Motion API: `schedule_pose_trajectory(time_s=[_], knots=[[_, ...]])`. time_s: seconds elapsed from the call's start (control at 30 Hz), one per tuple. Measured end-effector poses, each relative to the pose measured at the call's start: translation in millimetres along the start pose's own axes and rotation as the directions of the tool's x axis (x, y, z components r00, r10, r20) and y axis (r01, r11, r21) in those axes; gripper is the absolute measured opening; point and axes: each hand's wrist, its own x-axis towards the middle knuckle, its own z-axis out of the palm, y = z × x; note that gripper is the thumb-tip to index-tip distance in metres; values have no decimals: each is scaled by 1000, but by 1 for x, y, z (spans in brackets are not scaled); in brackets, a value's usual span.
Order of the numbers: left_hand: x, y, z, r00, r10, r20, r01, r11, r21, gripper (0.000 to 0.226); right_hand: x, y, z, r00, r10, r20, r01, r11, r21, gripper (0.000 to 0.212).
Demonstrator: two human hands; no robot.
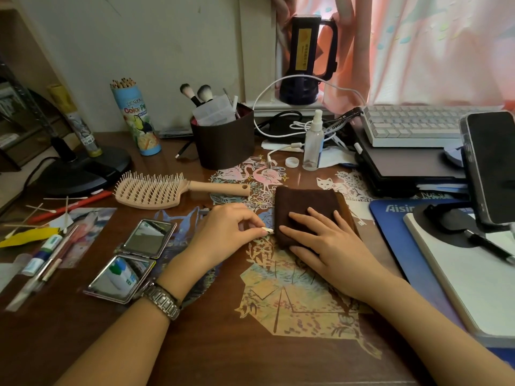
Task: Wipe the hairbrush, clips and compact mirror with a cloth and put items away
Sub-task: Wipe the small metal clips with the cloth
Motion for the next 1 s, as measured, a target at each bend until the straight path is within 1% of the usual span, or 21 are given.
schedule_pose_trajectory(time_s=[0.3, 0.43, 0.73, 0.9, 1.0], knots=[[2, 2, 5, 1000, 19, 5, -19, 1000, 15, 8, 5, -6, 5, 999, -11, -33, 11, 1000, -8, 59], [4, 0, 8, 998, 55, 5, -55, 998, 16, 7, 7, -8, 6, 999, -23, -46, 22, 1000, -16, 55], [6, -3, 6, 998, 58, 28, -58, 998, -10, 5, 5, -4, 5, 999, 14, -29, -15, 1000, -16, 58], [6, -7, 3, 998, 48, 29, -47, 998, -29, 8, 2, 0, 2, 999, 34, -10, -34, 999, -3, 58], [5, -8, -2, 999, 28, 43, -26, 999, -43, 8, 0, 0, -1, 999, 48, 19, -49, 999, 8, 52]])
